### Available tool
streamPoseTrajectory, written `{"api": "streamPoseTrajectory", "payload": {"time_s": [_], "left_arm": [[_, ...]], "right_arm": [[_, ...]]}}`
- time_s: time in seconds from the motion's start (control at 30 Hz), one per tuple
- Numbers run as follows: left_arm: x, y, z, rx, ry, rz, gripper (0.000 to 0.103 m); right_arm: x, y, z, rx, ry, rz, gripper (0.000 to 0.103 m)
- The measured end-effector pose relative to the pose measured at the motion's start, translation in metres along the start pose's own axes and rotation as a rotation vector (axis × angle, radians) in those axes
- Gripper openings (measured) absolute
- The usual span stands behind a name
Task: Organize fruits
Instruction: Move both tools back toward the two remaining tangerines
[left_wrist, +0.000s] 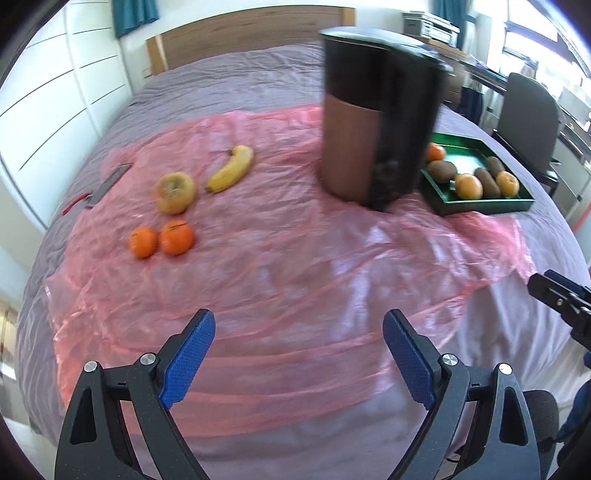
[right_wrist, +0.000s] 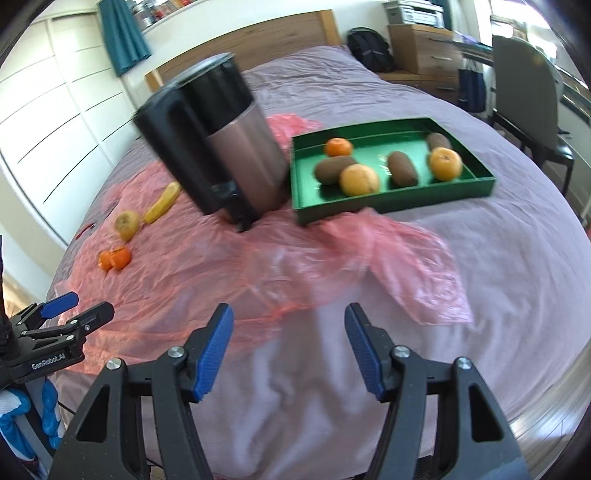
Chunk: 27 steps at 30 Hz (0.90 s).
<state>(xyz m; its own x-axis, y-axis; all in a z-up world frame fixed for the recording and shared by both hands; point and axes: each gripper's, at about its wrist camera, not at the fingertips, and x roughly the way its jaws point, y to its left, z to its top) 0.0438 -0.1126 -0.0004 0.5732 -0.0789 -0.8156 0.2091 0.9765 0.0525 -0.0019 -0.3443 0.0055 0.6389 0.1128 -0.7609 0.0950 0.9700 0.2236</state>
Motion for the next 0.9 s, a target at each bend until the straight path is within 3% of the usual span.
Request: {"api": "streamPoseTrajectory", "payload": {"time_s": [0.3, 0.47, 0.67, 0.9], "left_arm": [[-0.004, 0.099, -0.02, -0.151, -0.022, 0.085, 0.089], [0.006, 0.147, -0.033, -0.203, -0.013, 0.149, 0.083], [0.027, 0.197, -0.035, -0.265, -0.007, 0.136, 0.078], [0.068, 0.232, -0.02, -0.306, 0.016, 0.032, 0.074]], "right_arm": [[0.016, 0.093, 0.006, -0.178, 0.03, 0.086, 0.075], [0.031, 0.133, 0.006, -0.223, 0.048, 0.126, 0.075], [0.051, 0.17, 0.012, -0.262, 0.058, 0.147, 0.075], [0.088, 0.225, 0.023, -0.354, 0.077, 0.208, 0.075]]}}
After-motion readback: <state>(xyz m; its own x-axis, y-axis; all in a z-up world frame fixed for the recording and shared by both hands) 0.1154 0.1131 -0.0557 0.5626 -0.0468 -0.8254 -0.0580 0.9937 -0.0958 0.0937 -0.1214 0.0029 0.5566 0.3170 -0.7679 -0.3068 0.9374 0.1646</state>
